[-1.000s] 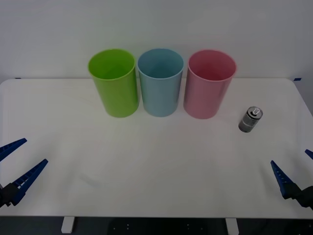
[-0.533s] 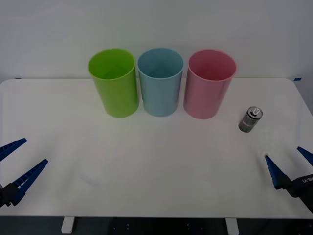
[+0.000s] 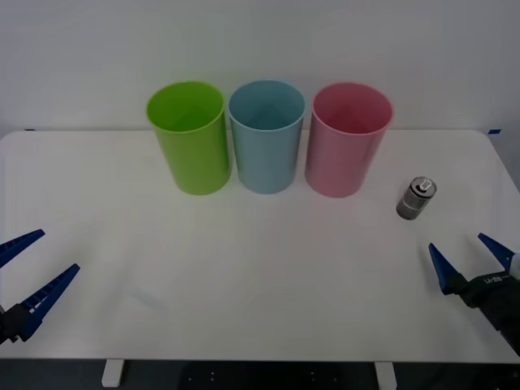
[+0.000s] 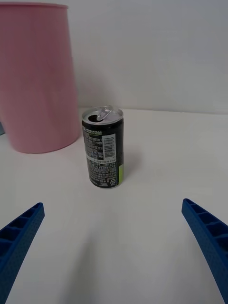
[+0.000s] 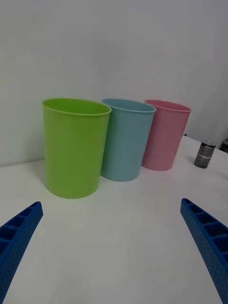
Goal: Grasp the object on the table and drop it into the matching bin: aluminum can to the light blue bin, PET bottle to the pink bin.
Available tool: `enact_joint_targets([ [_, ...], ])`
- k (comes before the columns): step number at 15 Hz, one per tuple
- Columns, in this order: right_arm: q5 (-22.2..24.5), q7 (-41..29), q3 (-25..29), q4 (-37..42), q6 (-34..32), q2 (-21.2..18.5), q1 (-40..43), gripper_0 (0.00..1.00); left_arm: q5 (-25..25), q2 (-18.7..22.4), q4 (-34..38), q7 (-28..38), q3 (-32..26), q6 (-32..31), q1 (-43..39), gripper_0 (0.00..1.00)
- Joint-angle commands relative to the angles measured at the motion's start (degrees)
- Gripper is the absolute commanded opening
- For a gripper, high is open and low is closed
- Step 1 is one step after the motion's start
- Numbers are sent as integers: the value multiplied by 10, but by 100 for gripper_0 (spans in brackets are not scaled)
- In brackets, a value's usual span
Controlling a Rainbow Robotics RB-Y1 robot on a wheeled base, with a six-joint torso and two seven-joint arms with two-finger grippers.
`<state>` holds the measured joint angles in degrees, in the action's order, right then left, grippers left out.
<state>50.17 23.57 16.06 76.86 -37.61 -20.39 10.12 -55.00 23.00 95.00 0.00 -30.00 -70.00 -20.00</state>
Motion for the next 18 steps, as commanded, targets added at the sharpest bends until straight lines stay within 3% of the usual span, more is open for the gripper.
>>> enact_joint_targets([
  [1,2,1,-2,-24,0,1,-21,100,0,0,0,0,0,0,0,100],
  [10,50,3,-3,-44,69,32,-83,100,0,0,0,0,0,0,0,100],
  [18,56,1,-52,-44,165,34,-122,100,0,0,0,0,0,0,0,100],
])
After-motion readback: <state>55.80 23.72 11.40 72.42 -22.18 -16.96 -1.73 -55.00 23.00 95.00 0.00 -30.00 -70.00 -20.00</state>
